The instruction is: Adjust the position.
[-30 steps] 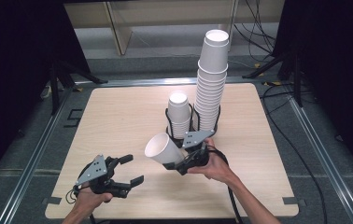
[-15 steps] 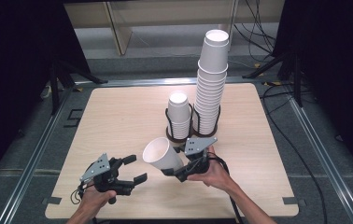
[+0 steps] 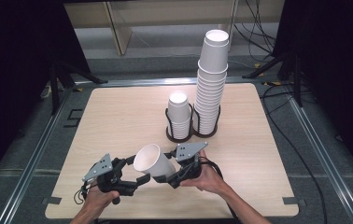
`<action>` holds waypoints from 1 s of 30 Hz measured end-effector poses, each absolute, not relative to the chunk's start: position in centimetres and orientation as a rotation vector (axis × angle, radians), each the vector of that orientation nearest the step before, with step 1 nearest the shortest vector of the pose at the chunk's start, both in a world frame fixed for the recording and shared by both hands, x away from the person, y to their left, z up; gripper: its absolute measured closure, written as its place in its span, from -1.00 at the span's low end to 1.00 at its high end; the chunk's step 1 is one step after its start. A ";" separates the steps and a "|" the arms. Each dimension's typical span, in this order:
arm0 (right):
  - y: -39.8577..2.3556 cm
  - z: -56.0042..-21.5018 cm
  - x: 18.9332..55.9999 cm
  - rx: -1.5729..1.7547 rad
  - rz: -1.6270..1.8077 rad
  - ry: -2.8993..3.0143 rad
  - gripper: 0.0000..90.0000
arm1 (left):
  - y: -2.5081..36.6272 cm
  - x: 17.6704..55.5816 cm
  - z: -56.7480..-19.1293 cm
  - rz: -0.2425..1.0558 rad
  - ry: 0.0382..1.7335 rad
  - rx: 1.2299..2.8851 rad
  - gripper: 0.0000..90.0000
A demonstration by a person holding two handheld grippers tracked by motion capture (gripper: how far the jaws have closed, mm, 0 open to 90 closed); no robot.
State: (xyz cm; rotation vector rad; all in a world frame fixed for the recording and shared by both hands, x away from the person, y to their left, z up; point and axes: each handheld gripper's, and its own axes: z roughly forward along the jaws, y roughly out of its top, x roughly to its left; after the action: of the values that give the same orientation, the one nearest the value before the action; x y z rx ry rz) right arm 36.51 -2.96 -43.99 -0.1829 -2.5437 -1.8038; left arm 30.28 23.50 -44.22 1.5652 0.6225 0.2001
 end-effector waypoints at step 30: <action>-0.9 -44.6 35.9 -0.173 -1.767 -2.524 -0.55 | 23.3 29.8 -43.9 0.255 0.636 1.576 -0.73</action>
State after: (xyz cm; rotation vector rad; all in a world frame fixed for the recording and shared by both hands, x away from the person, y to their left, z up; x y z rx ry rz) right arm 35.90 -0.90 -44.62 -0.1730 -2.5236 -1.7668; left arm 29.79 23.35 -43.85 1.5759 0.6359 0.2551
